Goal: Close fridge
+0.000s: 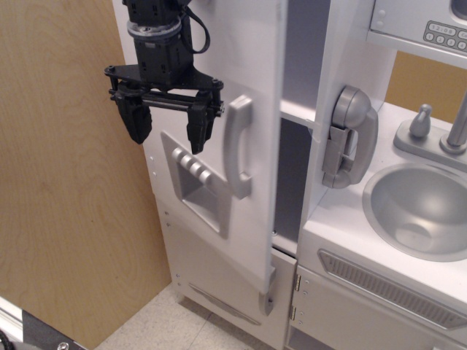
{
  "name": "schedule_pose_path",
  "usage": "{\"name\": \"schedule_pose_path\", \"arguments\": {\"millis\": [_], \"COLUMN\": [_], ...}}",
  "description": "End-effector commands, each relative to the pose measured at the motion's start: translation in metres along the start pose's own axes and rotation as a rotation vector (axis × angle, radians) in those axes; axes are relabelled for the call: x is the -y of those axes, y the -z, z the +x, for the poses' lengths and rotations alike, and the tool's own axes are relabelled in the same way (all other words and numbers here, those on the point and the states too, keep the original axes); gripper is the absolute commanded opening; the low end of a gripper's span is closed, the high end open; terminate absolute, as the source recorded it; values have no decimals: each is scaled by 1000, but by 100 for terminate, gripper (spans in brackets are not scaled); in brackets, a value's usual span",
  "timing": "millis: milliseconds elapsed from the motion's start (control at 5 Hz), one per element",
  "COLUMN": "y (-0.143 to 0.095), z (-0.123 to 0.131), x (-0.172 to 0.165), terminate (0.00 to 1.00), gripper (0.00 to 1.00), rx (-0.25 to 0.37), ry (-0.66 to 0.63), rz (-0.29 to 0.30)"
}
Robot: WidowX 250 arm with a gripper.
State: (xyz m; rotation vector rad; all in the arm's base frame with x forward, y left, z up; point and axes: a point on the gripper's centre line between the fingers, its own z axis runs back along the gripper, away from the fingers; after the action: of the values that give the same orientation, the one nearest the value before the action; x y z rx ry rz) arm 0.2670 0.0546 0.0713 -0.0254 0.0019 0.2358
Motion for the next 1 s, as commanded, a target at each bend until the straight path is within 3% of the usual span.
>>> {"name": "schedule_pose_path", "arguments": {"millis": [0,200,800], "y": [-21,-26,-31], "z": [41,56,78], "x": [9,11,14], "terminate": [0,0,0], "gripper": [100,100,100], "rx": [114,150,150], "ry": [-38,-63,-121], "rz": [-55,-65,-77]}}
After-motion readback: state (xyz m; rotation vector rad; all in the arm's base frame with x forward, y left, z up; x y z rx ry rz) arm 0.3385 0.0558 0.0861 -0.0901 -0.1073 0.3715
